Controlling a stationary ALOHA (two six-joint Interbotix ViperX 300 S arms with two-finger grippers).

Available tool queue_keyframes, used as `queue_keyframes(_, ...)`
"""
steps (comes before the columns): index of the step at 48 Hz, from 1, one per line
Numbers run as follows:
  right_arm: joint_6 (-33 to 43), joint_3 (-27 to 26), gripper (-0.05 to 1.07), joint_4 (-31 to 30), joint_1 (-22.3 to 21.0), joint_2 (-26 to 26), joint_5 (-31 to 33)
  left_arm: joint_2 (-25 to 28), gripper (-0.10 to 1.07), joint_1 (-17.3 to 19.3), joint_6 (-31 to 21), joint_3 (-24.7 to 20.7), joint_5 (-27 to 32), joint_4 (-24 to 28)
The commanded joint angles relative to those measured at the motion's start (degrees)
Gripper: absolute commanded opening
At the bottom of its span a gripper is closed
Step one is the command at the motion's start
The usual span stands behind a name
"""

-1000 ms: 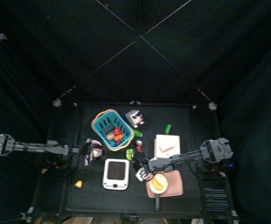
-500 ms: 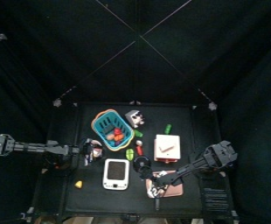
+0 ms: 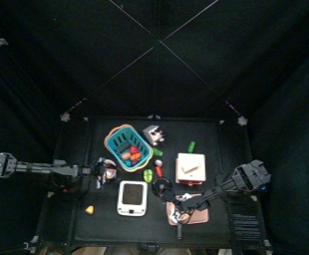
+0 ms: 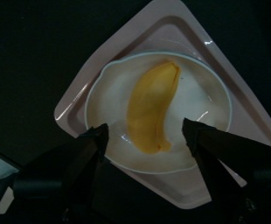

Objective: Grab banana

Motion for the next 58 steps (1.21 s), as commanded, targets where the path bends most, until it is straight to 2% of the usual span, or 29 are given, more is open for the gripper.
queue_keyframes(1, -0.1, 0.0, 0.98, -0.2, -0.3, -1.8, -1.8, 0.2, 0.87, 0.2, 0.1, -0.9, -0.3, 0.1)
queue_keyframes(16, -0.1, 0.3, 0.96, 0.3, -0.4, -0.5, -3.3, 0.2, 0.87, 0.2, 0.1, -0.8, -0.2, 0.0)
queue_keyframes(36, -0.1, 1.9, 0.81, -1.0, -1.0, 0.1, -3.3, 0.1, 0.87, 0.2, 0.1, -0.8, -0.2, 0.1)
queue_keyframes(58, -0.3, 1.9, 0.8, -1.6, -1.4, 1.5, -3.5, 0.1, 0.87, 0.2, 0.1, -0.8, -0.3, 0.1)
